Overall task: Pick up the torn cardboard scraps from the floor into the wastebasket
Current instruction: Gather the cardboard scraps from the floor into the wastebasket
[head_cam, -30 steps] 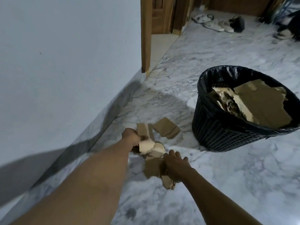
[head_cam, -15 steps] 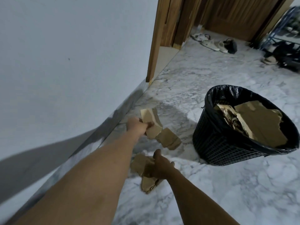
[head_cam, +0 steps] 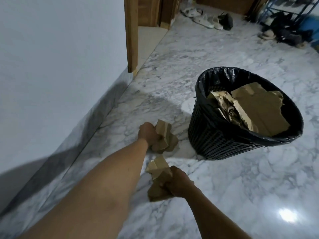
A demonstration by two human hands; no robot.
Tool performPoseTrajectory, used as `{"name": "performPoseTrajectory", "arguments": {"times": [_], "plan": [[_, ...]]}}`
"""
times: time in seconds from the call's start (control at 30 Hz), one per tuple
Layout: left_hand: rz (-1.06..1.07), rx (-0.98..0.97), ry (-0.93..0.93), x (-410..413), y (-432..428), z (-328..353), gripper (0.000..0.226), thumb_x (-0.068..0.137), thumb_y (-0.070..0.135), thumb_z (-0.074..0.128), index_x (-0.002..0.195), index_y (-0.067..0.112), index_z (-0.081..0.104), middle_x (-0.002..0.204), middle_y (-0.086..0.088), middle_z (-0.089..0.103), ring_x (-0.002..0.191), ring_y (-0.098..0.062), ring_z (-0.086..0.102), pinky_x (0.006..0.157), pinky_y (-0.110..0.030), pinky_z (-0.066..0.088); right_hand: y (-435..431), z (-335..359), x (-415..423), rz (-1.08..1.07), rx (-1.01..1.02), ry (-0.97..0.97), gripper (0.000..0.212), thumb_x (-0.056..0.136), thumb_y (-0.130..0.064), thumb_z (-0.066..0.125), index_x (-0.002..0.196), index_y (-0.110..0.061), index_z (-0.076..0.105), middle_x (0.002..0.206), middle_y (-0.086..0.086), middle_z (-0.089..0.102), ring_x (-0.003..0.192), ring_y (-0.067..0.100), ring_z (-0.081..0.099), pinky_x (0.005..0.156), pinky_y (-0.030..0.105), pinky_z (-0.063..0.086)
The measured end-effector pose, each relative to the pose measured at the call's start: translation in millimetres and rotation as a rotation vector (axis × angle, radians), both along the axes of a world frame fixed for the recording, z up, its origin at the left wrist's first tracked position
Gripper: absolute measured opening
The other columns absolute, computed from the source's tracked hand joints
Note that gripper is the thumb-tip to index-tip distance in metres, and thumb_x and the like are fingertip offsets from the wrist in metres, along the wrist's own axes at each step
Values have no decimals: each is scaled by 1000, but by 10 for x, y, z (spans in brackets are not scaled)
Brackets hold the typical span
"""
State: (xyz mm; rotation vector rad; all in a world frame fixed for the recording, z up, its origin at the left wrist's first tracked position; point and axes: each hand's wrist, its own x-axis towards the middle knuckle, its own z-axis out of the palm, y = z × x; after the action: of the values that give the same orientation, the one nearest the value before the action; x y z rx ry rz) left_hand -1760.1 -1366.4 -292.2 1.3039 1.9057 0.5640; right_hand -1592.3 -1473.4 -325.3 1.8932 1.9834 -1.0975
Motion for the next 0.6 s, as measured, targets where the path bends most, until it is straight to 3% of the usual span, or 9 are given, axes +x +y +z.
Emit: {"name": "performPoseTrajectory", "arguments": {"times": [0.13, 0.27, 0.37, 0.43, 0.53, 0.6], "plan": [[84, -71, -132, -144, -37, 91, 37, 72, 34, 84, 61, 12, 56, 74, -8, 63, 81, -27, 66, 62, -30, 47, 73, -267, 68, 12, -29, -26, 40, 69, -51, 51, 102, -30, 54, 100, -7, 63, 95, 19, 63, 88, 46, 52], [244, -140, -321, -447, -162, 160, 40, 66, 29, 90, 83, 3, 66, 72, -7, 62, 66, -22, 61, 51, -29, 48, 54, 53, -17, 87, -24, 11, 43, 83, -41, 54, 114, -12, 56, 114, 8, 63, 102, 26, 61, 86, 38, 50], [350, -178, -274, -798, -337, 73, 53, 64, 32, 91, 94, -2, 63, 88, -13, 68, 71, -27, 65, 55, -34, 56, 182, 113, -41, 11, -15, 37, 42, 87, -37, 54, 117, -8, 57, 118, 10, 61, 99, 23, 58, 82, 34, 48], [411, -209, -234, -996, -484, -54, 59, 61, 32, 92, 102, -1, 66, 98, -16, 70, 78, -30, 68, 60, -38, 59, 273, 130, -101, -53, 90, 23, 47, 78, -40, 52, 113, -9, 56, 115, 13, 62, 104, 30, 61, 86, 42, 53], [381, -190, -155, -1067, -617, -174, 51, 65, 34, 90, 97, -2, 71, 96, -20, 72, 76, -28, 67, 60, -29, 52, 322, 197, -276, -17, 146, -109, 44, 88, -36, 55, 123, -11, 44, 125, 12, 50, 119, 33, 50, 96, 49, 47], [368, -175, -96, -1028, -617, -176, 49, 68, 37, 87, 97, 0, 72, 99, -17, 72, 88, -28, 68, 65, -27, 47, 328, 233, -384, -38, 143, -196, 42, 93, -33, 55, 128, -15, 41, 130, 6, 47, 126, 29, 44, 98, 48, 43]]}}
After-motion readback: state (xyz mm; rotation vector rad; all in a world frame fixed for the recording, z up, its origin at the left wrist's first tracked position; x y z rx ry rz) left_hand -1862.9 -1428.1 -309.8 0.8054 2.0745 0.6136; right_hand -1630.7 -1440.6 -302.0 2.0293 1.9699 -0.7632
